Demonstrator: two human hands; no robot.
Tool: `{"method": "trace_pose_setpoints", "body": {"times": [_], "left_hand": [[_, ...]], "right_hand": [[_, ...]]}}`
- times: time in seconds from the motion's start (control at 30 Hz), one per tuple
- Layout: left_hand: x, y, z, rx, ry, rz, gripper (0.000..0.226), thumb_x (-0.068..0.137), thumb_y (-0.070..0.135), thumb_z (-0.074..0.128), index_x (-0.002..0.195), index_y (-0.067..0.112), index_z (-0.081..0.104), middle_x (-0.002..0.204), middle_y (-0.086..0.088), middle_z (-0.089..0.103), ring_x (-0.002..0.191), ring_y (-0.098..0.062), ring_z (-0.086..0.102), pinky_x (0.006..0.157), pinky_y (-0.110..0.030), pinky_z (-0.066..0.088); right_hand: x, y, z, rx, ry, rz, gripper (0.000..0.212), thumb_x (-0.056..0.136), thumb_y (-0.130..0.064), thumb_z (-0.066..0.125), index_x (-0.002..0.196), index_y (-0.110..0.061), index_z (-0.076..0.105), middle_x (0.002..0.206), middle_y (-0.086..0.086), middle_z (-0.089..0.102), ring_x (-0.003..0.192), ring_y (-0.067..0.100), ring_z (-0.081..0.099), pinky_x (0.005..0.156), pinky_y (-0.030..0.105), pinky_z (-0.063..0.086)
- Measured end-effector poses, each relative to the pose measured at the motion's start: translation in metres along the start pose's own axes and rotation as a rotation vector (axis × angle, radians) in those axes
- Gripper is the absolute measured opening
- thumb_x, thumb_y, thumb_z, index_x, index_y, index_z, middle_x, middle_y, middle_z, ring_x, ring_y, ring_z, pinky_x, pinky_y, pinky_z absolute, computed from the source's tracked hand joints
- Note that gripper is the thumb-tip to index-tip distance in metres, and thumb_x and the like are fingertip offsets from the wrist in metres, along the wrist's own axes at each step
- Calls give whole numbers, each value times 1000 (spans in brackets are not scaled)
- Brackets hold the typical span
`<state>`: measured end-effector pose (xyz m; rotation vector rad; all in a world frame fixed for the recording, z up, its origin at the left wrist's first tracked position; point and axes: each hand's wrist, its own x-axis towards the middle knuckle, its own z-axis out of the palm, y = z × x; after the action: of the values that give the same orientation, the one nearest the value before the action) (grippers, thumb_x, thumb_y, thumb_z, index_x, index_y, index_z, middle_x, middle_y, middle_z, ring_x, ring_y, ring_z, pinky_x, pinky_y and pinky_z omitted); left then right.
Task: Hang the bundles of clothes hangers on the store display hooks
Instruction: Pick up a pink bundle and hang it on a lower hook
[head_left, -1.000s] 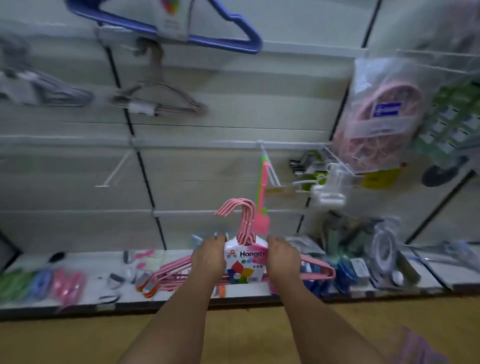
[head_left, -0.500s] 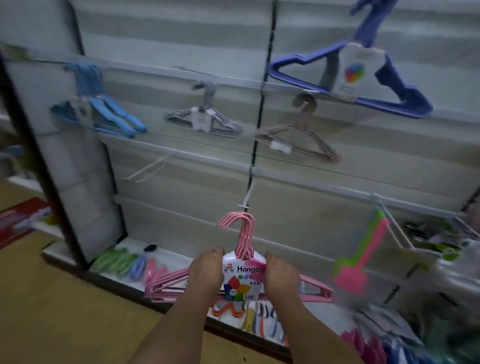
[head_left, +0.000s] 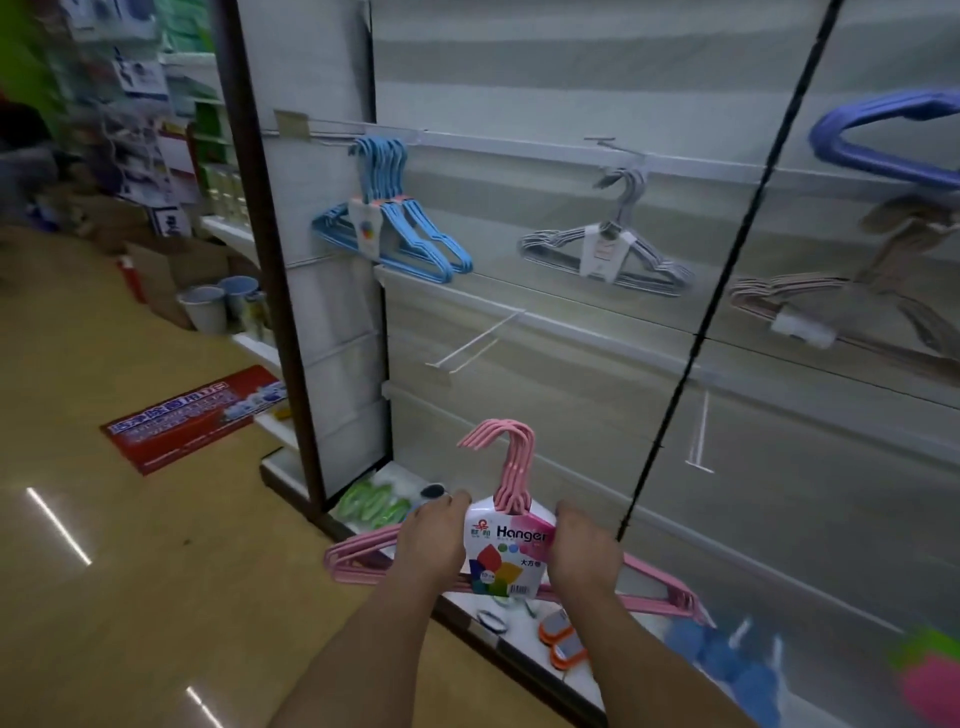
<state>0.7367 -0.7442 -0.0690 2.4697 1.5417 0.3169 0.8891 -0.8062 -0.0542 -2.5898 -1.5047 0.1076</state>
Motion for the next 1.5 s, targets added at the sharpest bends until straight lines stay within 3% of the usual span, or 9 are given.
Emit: {"method": "trace_pose_setpoints", "body": {"times": [0.27, 0.67, 0.93, 1.2, 1.37, 1.43, 1.5], "left_hand": [[82, -46, 5, -35, -77, 39, 40, 86, 9, 53, 124, 20, 47, 112, -5, 60, 101, -24, 57, 80, -35, 46], [199, -74, 37, -46, -166, 157, 33, 85, 8, 57, 116, 20, 53, 111, -1, 63, 99, -18, 60, 85, -30, 50], [256, -91, 56, -58, -248, 230, 49, 84, 0, 52, 128, 20, 47, 123, -2, 58, 110, -20, 55, 91, -31, 44], [321, -138, 61, 46, -198, 344, 59, 81, -6, 50, 135, 17, 46, 127, -5, 59, 114, -21, 56, 97, -31, 45], [341, -159, 66, 157, -227, 384, 32, 90, -3, 43, 113, 12, 60, 105, -6, 67, 94, -18, 63, 81, -24, 48], [349, -165, 66, 109, -121, 433, 17, 87, 4, 56, 96, 14, 66, 89, -2, 69, 82, -13, 65, 72, -20, 48], [355, -170, 69, 24, -81, 444, 20, 88, 4, 53, 99, 15, 65, 95, -1, 67, 90, -13, 63, 75, -19, 43]], "right_hand": [[81, -40, 27, 9, -26, -5, 18, 97, -15, 42, 112, -16, 51, 105, 0, 64, 95, 20, 63, 67, 26, 38], [168, -62, 66, 37, -53, 206, 19, 97, -14, 41, 110, -16, 53, 106, 1, 65, 96, 22, 64, 75, 28, 46], [214, -73, 84, 7, -66, 328, 21, 95, -12, 41, 112, -17, 53, 104, 0, 65, 93, 20, 64, 72, 26, 42], [259, -119, 103, 34, -40, 429, 21, 95, -11, 40, 111, -16, 53, 105, 0, 65, 94, 20, 64, 75, 27, 45], [276, -135, 125, 29, 56, 441, 17, 94, -12, 47, 110, -16, 53, 100, 0, 64, 86, 19, 63, 74, 27, 44], [281, -138, 132, 43, 88, 434, 19, 92, -12, 52, 110, -16, 52, 100, 0, 64, 87, 20, 63, 73, 27, 43], [289, -141, 140, 44, 105, 417, 22, 90, -14, 57, 111, -17, 52, 101, 0, 65, 88, 20, 63, 71, 27, 40]]}}
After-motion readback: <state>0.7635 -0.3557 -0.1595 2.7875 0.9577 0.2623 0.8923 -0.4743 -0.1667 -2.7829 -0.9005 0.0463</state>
